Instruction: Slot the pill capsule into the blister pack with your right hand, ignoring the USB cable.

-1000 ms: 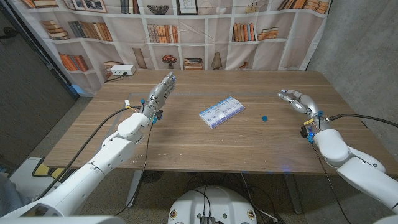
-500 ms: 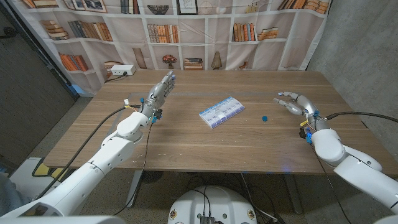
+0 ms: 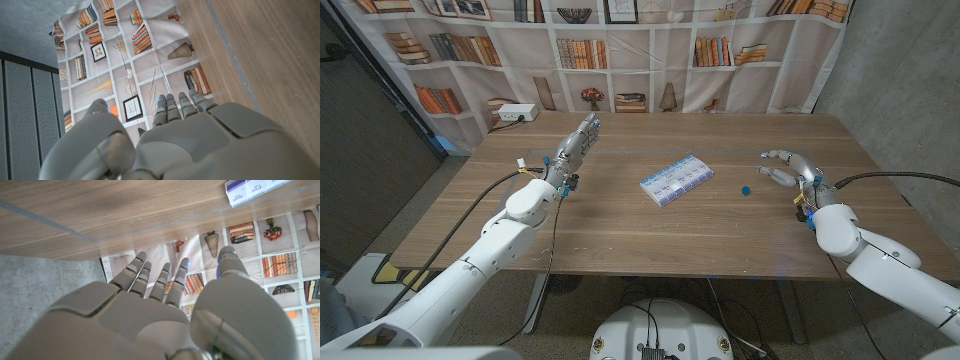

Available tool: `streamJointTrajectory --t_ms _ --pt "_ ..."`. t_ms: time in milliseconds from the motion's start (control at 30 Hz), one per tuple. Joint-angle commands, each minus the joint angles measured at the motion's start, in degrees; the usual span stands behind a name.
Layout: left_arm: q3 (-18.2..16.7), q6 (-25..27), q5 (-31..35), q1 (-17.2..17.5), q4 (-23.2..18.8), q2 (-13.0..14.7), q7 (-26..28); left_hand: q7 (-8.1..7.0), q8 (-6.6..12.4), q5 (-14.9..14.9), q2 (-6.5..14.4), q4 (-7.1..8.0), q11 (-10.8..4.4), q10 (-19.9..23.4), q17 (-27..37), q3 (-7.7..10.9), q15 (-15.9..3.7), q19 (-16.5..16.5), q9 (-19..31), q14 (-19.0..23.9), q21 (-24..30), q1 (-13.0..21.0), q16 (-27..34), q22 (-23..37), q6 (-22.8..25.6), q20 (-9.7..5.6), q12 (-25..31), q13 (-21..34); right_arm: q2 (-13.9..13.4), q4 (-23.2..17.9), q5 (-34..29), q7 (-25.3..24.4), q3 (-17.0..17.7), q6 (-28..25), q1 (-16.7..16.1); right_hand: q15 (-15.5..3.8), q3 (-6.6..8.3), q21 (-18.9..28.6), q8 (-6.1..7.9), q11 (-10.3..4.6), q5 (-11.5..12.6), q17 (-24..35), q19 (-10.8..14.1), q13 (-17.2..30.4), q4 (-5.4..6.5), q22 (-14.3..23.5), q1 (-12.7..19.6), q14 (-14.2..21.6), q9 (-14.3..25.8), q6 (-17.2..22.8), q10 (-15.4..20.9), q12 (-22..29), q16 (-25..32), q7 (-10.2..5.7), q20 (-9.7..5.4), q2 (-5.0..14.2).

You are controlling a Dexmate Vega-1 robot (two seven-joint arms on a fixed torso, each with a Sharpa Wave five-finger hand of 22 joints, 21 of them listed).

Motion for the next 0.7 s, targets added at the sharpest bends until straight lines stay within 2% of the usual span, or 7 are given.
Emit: streamJointTrajectory --t_ms 33,233,400,467,700 --pt "-0.57 -0.31 -0.54 0.05 0.53 0.51 -0.56 0.01 -0.19 0.02 -0.1 0.1 0.19 0.48 0.26 -0.29 0.11 -0.31 0.31 0.52 -0.17 -0.13 -0.04 0.29 0.48 -0.21 -0.04 0.16 -0.83 -0.82 -1.56 1.76 -3.99 -4.76 3.02 -1.71 0.31 -0.05 0.0 -0.41 0.44 0.14 -0.25 0.14 0.16 0.0 1.88 0.76 0.18 1.56 0.91 0.36 0.32 -0.01 0.03 0.02" --pt "-0.74 0.66 -0.77 -0.06 0.2 1.51 -1.18 0.03 -0.42 -0.07 -0.1 0.05 0.14 0.46 0.25 -0.35 0.15 -0.47 0.32 0.34 -0.23 -0.03 -0.17 0.29 0.21 -0.14 -0.14 0.17 -1.01 -0.39 -1.98 2.53 -6.26 -5.79 4.57 -2.1 0.21 -0.23 0.01 -0.24 0.41 0.16 -0.69 0.14 0.38 0.01 2.38 0.43 0.2 2.22 0.75 0.22 0.12 0.0 -0.41 -0.05" --pt "-0.44 0.66 -1.44 -0.87 1.65 1.6 -3.13 -0.06 -0.6 -0.14 -0.2 -0.09 0.54 0.22 0.23 -0.42 0.23 -0.66 0.32 0.11 -0.31 0.18 -0.29 0.28 0.02 -0.06 -0.31 0.17 -0.94 -0.44 -1.92 3.24 -7.78 -6.86 5.73 -2.47 0.15 -0.36 -0.08 -0.2 0.39 0.17 -1.09 0.14 0.5 0.03 2.73 0.02 0.22 2.44 0.64 0.14 -0.03 -0.03 -0.59 -0.07" --pt "-0.41 0.61 -1.44 -1.01 1.93 1.73 -3.46 0.03 -0.65 -0.17 -0.25 -0.14 0.37 0.21 0.23 -0.45 0.28 -0.73 0.32 0.1 -0.33 0.26 -0.3 0.28 -0.02 -0.06 -0.34 0.17 -0.97 -0.38 -2.02 3.36 -8.37 -7.17 6.1 -3.13 0.1 -0.41 -0.17 -0.32 0.38 0.18 -1.29 0.14 0.58 0.03 2.98 -0.05 0.22 2.54 0.64 0.11 -0.04 -0.04 -1.14 -0.09" --pt "-0.1 0.57 -1.56 -1.86 3.14 1.87 -4.79 0.0 -0.78 -0.25 -0.38 -0.37 0.15 0.0 0.21 -0.5 0.27 -0.96 0.33 -0.02 -0.41 0.6 -0.37 0.26 -0.11 0.15 -0.5 0.18 -0.74 -0.84 -2.24 3.48 -10.08 -9.7 7.06 -3.45 -0.06 -0.73 -0.38 -0.25 0.4 0.2 -2.42 0.15 0.77 0.05 3.56 -0.5 0.25 2.89 0.13 -0.15 -0.14 -0.05 -1.75 -0.12"
